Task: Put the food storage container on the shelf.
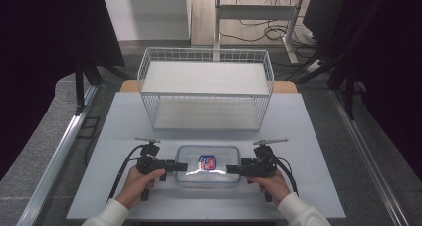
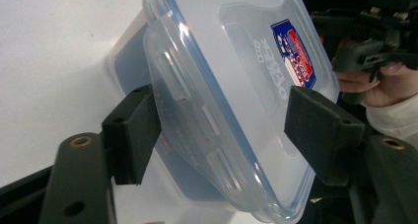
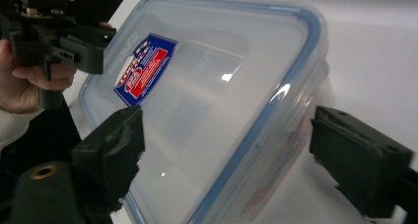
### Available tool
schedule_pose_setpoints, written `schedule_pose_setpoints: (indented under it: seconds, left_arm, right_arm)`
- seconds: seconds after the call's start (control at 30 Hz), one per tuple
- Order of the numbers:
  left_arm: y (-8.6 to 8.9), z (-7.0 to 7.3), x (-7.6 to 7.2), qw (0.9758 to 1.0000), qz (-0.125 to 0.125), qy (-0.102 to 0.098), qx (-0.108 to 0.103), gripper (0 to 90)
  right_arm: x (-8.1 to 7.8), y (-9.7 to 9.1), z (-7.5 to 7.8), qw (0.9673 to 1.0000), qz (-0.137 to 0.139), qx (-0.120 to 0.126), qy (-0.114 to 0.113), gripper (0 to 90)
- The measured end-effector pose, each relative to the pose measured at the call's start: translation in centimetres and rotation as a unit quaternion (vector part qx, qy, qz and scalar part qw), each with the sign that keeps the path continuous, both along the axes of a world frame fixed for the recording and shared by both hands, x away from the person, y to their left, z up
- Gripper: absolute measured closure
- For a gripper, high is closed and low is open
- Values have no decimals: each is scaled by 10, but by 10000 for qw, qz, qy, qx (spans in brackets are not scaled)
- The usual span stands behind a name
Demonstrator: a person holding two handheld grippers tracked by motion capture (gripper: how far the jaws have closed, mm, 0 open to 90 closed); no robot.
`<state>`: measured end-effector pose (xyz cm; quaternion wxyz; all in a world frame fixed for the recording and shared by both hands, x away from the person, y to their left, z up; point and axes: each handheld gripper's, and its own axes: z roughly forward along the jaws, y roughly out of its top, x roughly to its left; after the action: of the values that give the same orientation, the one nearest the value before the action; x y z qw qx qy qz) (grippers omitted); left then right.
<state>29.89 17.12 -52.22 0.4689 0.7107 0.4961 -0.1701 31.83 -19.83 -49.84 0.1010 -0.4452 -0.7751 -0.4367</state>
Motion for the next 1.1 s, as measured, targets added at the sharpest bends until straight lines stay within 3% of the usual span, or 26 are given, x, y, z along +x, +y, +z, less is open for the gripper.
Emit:
schedule_pose_setpoints:
  seconds: [0.03,0.17,0.3,0.43,0.8,1.1]
  left_arm:
    - [0,0,0,10000,46,8,-13,320]
    - [1,0,-1,10000,76,39,-30,330]
    - [2,2,-3,9999,85,47,-42,350]
    - [2,6,-8,9999,67,-96,-6,378]
    - [2,15,-25,9992,83,-384,71,436]
    - [3,19,-32,9986,3,-510,153,454]
  right_arm:
    - [0,0,-1,10000,41,-23,34,204]
    - [-1,-1,0,9998,80,-71,159,250]
    - [1,-6,-1,9994,50,83,345,309]
    - [-1,-10,3,9989,-46,159,442,380]
    - [-23,-16,11,9992,-187,250,244,484]
    - [-31,-16,14,9993,-228,253,182,502]
